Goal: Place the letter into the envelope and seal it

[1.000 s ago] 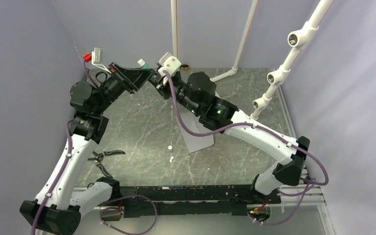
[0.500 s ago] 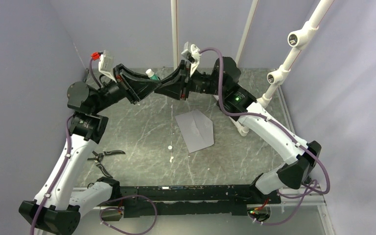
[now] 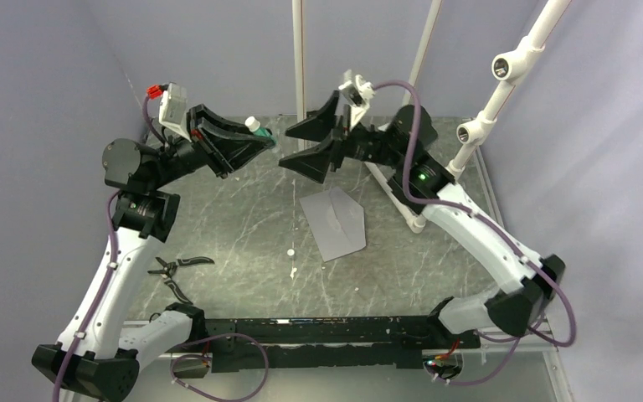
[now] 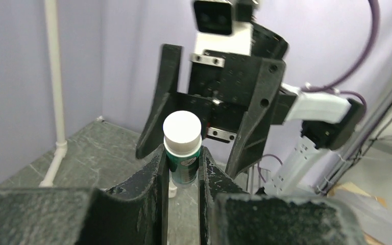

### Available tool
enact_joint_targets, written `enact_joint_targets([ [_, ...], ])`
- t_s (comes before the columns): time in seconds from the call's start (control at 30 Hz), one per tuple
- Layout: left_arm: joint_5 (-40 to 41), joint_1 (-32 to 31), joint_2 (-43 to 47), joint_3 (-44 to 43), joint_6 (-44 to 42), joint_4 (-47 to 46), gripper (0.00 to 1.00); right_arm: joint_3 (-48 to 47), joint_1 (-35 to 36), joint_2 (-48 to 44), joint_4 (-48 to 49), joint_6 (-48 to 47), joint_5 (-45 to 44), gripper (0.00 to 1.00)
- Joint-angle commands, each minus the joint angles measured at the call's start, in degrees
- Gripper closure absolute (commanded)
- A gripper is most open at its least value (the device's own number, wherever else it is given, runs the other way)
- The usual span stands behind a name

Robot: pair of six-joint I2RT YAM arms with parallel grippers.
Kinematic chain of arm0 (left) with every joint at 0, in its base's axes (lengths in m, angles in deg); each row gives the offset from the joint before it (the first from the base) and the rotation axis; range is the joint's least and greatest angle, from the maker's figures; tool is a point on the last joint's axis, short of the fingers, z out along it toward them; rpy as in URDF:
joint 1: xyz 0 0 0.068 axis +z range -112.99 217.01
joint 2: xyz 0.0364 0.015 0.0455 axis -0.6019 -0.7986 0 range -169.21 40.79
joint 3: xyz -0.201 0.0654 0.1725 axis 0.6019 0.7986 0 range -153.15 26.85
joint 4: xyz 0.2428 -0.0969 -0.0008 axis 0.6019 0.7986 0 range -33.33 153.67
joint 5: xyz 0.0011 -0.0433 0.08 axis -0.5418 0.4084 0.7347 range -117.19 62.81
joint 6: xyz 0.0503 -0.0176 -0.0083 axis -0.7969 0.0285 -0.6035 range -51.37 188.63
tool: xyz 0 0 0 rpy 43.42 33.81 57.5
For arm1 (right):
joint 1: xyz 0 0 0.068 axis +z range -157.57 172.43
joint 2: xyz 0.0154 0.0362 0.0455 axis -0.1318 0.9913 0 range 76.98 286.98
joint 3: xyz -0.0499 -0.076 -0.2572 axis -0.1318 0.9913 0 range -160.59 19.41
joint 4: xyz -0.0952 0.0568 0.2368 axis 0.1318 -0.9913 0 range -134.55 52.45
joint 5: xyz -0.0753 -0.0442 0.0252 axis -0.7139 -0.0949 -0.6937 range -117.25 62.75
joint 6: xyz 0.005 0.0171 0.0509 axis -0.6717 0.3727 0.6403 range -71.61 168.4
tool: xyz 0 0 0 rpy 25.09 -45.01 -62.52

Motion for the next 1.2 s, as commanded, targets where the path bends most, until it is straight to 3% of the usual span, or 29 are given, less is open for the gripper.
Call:
enact_joint_targets([
  [0.0,8.76,0.24,1.48,-0.29,2.89,-0.48,0.98,6.95,1.20,-7.73,2.97,-9.94,-19.15,0.18],
  [0.2,14.12,0.24,0.77,1.28,11.27,-2.70,0.98,7.20,12.91,-6.88,-0.29,-36.49,-36.55,0.18],
  [0.27,15.42,0.24,0.70,1.73,12.58,-2.17,0.98,5.90,16.52,-5.35,-0.28,-41.48,-42.66,0.18],
  [0.43,16.60,0.24,0.90,1.82,12.14,0.54,0.98,3.66,20.51,-2.31,3.24,-44.52,-53.52,0.28],
  [0.6,16.88,0.24,1.25,1.97,11.75,1.37,0.98,0.97,21.39,-0.62,1.88,-44.98,-57.14,0.39],
  [0.67,17.22,0.24,1.39,2.20,11.68,1.52,0.98,0.90,21.47,-0.41,2.27,-44.66,-58.73,0.40],
  [0.87,17.31,0.24,1.46,2.19,10.79,2.62,0.97,1.96,21.43,-1.50,4.42,-44.15,-59.81,0.29],
  [1.17,16.24,0.24,0.89,2.67,11.40,1.80,0.98,-0.08,21.43,-0.67,3.26,-43.30,-58.93,0.42],
])
